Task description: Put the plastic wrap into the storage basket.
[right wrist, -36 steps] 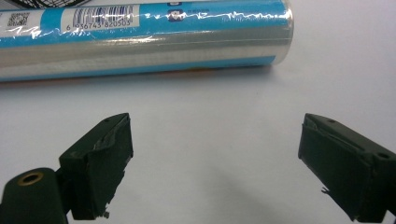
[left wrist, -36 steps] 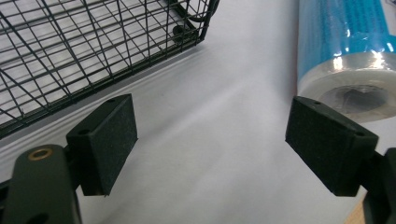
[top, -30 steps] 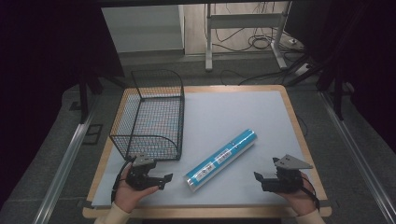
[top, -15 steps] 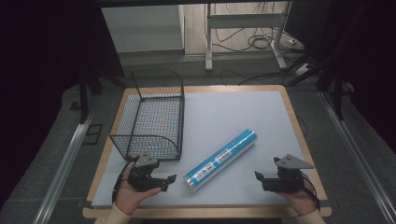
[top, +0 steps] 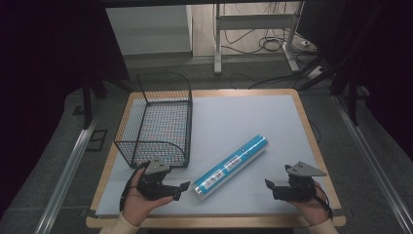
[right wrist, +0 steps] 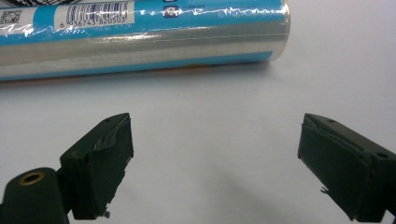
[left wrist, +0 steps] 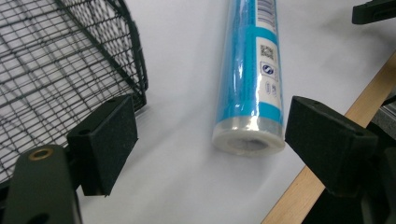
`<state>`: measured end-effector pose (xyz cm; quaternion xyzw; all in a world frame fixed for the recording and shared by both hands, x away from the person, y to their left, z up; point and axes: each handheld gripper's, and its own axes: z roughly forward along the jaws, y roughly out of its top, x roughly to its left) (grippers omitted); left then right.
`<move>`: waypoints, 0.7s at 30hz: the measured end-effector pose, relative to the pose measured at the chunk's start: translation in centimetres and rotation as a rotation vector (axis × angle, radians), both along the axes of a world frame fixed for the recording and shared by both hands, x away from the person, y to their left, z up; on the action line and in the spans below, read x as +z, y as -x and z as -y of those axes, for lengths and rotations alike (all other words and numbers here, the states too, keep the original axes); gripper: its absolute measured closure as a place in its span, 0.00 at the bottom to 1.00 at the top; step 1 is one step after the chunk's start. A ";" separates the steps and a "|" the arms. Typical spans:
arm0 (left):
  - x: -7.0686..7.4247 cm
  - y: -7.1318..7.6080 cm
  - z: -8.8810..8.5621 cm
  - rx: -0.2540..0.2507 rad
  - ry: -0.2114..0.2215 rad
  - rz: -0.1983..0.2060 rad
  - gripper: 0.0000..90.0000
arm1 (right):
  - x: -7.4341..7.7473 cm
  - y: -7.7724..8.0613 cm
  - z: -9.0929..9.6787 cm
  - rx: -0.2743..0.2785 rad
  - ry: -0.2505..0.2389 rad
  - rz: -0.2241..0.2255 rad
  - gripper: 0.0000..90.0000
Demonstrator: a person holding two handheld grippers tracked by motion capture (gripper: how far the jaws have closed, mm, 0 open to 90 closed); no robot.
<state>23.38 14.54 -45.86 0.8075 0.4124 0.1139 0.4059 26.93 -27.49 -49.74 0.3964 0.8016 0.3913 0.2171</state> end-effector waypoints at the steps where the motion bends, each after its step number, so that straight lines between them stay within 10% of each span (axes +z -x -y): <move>1: 0.1 -0.1 0.2 -0.002 -0.001 0.007 0.19 | 0.0 0.0 0.0 -0.001 -0.001 0.000 0.12; 21: 0.9 -1.9 4.3 -0.061 -0.023 0.008 0.19 | -0.2 0.0 0.0 0.013 -0.001 0.000 0.12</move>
